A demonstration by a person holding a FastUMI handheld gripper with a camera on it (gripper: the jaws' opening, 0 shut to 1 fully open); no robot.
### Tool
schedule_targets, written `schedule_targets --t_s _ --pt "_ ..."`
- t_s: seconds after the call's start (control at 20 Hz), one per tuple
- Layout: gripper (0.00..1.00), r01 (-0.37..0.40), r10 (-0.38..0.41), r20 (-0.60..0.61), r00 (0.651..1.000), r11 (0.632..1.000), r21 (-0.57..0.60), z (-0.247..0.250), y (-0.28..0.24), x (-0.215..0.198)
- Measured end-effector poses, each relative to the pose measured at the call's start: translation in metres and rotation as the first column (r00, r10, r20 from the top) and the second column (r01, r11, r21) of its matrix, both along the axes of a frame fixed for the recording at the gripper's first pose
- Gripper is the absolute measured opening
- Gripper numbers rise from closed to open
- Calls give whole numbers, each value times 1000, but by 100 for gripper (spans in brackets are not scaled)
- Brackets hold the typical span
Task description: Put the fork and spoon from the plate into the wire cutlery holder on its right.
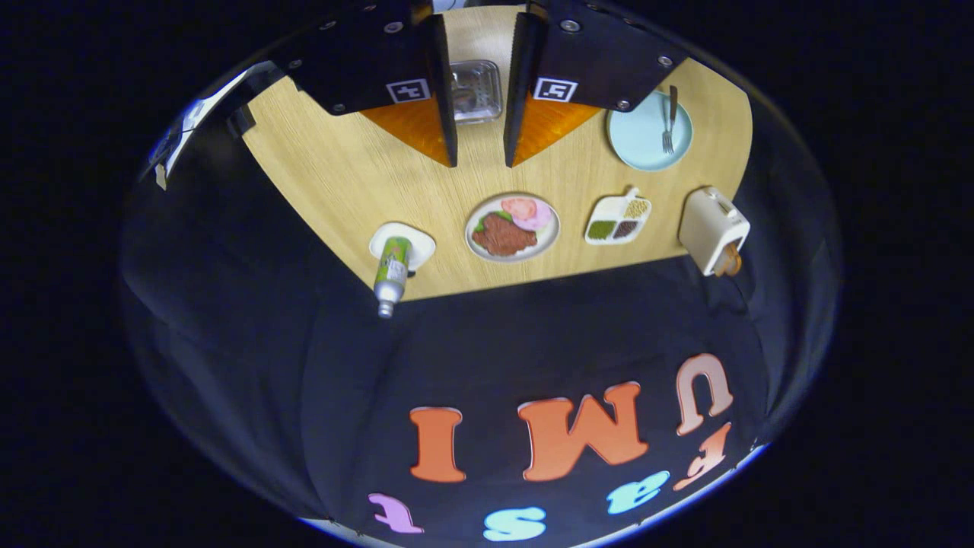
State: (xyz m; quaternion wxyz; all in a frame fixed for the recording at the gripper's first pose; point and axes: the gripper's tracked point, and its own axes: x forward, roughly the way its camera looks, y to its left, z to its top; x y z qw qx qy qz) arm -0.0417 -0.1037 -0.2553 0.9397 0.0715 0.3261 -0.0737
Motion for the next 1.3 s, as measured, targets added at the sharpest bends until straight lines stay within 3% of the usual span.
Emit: schedule_targets --t_s 0.25,0.35,0.85,1.3 --pt "71 -17 37 276 961 997 -76 67 26 29" --pt "78 -23 62 340 938 993 -118 88 38 35" --pt "78 -112 157 459 874 986 -125 123 132 55" --pt "85 -314 317 254 914 948 -54 35 254 54"
